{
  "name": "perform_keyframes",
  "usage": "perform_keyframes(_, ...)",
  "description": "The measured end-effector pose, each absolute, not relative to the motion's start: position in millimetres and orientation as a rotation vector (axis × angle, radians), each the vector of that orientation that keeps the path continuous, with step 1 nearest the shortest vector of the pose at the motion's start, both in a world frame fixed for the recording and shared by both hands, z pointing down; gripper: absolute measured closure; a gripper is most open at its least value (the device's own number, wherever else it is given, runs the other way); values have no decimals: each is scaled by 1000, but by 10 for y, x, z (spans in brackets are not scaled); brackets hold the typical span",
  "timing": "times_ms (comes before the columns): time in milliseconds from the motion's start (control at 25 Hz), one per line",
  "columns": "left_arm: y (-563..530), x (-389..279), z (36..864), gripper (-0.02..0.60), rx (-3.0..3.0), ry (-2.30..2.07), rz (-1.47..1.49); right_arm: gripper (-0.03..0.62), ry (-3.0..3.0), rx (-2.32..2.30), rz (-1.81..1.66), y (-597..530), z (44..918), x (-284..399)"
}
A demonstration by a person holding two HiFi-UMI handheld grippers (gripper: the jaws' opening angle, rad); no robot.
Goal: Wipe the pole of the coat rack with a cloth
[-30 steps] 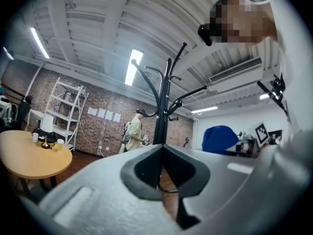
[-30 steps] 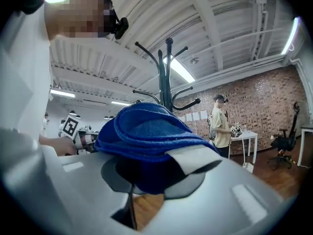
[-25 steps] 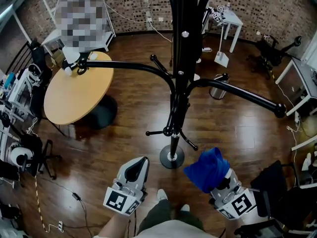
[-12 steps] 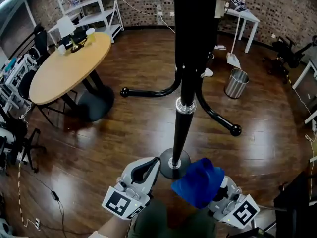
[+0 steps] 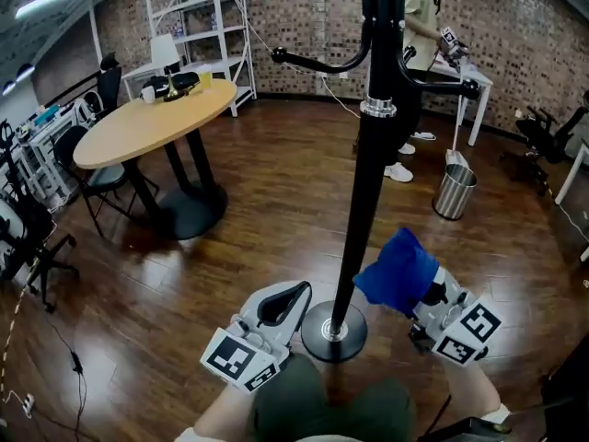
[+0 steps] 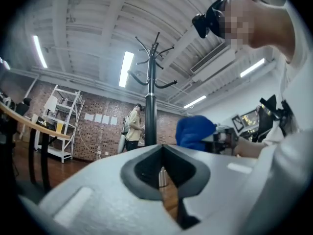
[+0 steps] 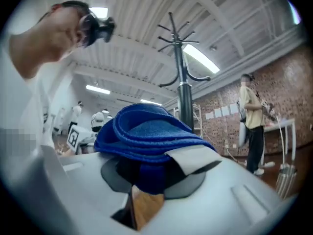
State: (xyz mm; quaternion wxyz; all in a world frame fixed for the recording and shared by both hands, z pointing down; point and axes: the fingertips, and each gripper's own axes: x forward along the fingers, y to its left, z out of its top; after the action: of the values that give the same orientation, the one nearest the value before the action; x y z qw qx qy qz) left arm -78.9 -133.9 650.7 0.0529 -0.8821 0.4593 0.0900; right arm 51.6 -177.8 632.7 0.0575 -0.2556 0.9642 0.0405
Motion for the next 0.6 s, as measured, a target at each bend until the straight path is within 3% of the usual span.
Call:
perform_keyframes(360, -1198, -974, 6483, 580, -2616, 1486, 269, 491, 2959, -830, 142, -2659, 4899, 287)
perform_keyframes(480, -1248, -924, 6635, 580, -2624, 1531, 286, 491, 3006, -887, 153, -2794, 5517, 281)
perform_keyframes(600, -1164, -892, 6681, 580, -2631, 1511, 285, 491, 3037, -894, 38, -2897, 6782, 248)
